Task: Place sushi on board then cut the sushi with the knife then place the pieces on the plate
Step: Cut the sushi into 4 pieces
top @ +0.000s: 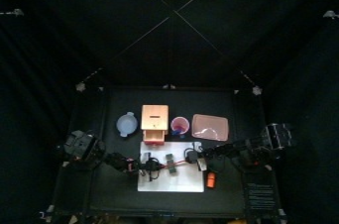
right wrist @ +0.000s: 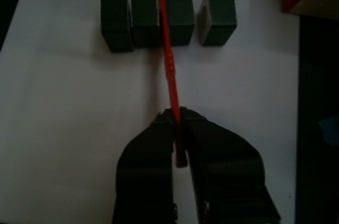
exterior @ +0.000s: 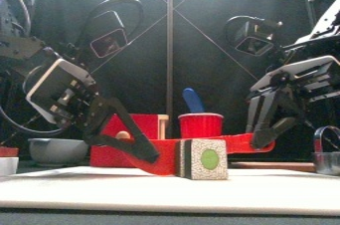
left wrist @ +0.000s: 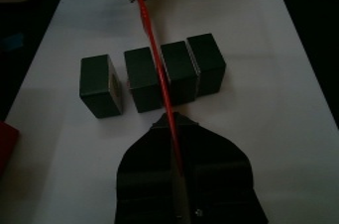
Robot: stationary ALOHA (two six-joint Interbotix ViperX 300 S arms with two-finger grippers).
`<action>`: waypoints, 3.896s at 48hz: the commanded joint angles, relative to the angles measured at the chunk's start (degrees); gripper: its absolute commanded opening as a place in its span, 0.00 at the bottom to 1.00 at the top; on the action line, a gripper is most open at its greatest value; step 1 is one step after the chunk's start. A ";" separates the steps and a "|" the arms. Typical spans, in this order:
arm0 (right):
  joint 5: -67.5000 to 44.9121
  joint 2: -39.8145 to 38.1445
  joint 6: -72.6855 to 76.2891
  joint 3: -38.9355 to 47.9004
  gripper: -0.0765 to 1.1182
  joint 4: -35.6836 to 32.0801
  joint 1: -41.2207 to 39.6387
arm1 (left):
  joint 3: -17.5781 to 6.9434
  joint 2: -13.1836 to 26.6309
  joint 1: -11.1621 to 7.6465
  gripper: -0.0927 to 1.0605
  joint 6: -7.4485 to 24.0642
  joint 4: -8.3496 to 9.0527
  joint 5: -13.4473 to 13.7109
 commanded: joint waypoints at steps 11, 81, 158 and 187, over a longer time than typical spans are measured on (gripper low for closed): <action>0.88 -4.57 0.00 -1.85 0.37 -0.26 -1.23 | -0.70 -4.75 -0.62 0.36 0.70 0.35 0.09; 2.81 -10.90 0.62 1.93 0.37 6.77 4.13 | -2.37 -5.27 -3.43 0.36 0.09 2.11 -0.62; 1.41 -2.90 0.53 2.37 0.37 8.44 5.19 | -5.89 0.18 -3.52 0.36 0.44 0.88 5.80; 9.32 -18.02 0.09 1.93 0.37 4.57 4.31 | -2.20 -14.06 4.48 0.46 0.62 5.80 4.04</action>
